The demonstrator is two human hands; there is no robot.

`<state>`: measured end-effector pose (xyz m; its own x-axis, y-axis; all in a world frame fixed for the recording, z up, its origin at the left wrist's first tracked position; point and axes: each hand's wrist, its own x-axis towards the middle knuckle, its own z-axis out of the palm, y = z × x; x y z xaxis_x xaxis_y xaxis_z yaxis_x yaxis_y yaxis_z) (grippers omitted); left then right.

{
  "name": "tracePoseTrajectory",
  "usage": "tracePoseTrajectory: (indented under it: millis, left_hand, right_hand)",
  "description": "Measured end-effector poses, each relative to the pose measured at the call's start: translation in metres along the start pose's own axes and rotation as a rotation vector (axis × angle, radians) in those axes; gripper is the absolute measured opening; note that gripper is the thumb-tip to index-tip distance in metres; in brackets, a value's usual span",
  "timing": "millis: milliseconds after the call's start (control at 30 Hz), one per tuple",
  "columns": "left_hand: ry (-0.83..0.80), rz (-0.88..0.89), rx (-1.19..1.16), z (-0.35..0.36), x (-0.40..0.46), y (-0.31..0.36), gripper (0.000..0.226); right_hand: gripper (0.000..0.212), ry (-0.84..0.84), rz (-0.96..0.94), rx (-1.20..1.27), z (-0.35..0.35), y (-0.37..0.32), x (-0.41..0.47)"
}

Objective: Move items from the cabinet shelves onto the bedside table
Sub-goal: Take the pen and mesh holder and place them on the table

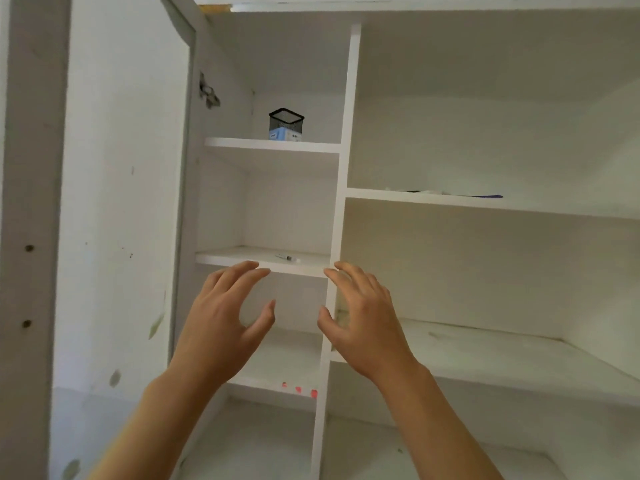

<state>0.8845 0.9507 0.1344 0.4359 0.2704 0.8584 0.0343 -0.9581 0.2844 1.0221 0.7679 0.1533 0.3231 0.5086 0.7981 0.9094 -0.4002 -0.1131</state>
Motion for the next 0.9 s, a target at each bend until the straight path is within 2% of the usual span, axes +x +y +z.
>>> tracePoseTrajectory:
  millis: [233, 533, 700, 900]
  left_hand:
    - [0.019, 0.024, -0.066, 0.049, 0.045, -0.049, 0.068]
    - [0.092, 0.107, -0.131, 0.1, 0.101, -0.12, 0.052]
    - [0.075, 0.127, -0.178, 0.125, 0.121, -0.142, 0.051]
    - [0.061, 0.145, -0.184, 0.147, 0.137, -0.159, 0.048]
  right_hand:
    - [0.058, -0.028, 0.014, -0.042, 0.043, 0.024, 0.049]
    - [0.056, -0.019, -0.027, 0.009, 0.108, 0.043, 0.116]
    - [0.052, -0.06, -0.003, 0.03, 0.136, 0.05, 0.139]
    - [0.036, -0.112, 0.017, 0.021, 0.157, 0.064, 0.171]
